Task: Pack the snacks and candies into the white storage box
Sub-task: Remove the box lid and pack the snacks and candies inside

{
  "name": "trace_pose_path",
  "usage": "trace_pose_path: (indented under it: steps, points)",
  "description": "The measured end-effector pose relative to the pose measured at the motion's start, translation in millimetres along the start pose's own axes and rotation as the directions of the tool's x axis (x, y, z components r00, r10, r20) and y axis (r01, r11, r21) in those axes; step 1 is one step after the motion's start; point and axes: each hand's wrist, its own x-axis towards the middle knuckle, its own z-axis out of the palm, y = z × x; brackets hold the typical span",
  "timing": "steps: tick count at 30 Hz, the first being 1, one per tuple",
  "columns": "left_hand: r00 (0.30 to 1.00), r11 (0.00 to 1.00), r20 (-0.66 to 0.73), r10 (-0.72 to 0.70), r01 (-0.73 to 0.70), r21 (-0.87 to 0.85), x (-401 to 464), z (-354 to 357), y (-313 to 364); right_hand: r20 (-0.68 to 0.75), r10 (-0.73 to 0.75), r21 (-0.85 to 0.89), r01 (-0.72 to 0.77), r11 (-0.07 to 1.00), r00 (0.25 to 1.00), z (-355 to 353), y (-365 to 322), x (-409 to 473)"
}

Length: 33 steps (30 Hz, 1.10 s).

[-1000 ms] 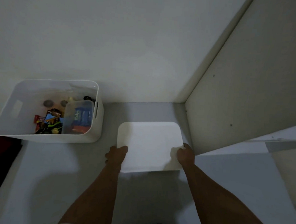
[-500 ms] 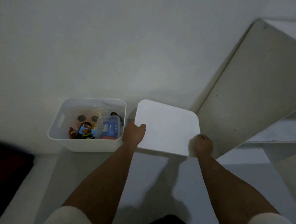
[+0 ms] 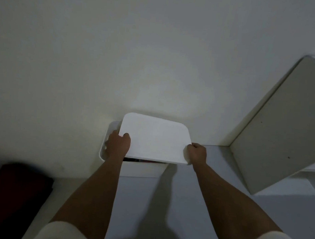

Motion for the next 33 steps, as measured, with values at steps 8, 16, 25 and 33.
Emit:
trace_pose_path:
  steps: [8, 16, 25, 33]
  points:
    - [0.997, 0.992, -0.006, -0.075, 0.074, -0.101, 54, -24, -75, 0.086, -0.022, -0.040, 0.025, 0.999, 0.996, 72, -22, -26]
    - [0.999, 0.984, 0.013, 0.043, -0.040, -0.172, 69, -17, -93, 0.009, -0.050, -0.052, 0.051, 0.997, 0.999, 89, -15, -25]
    - [0.996, 0.986, 0.017, 0.088, -0.084, -0.146, 76, -9, -93, -0.012, -0.085, -0.029, 0.085, 0.996, 0.996, 95, -7, -28]
    - [0.995, 0.991, -0.032, 0.095, -0.097, -0.091, 77, 1, -100, 0.008, 0.005, 0.132, -0.006, 0.991, 1.000, 99, 5, -23]
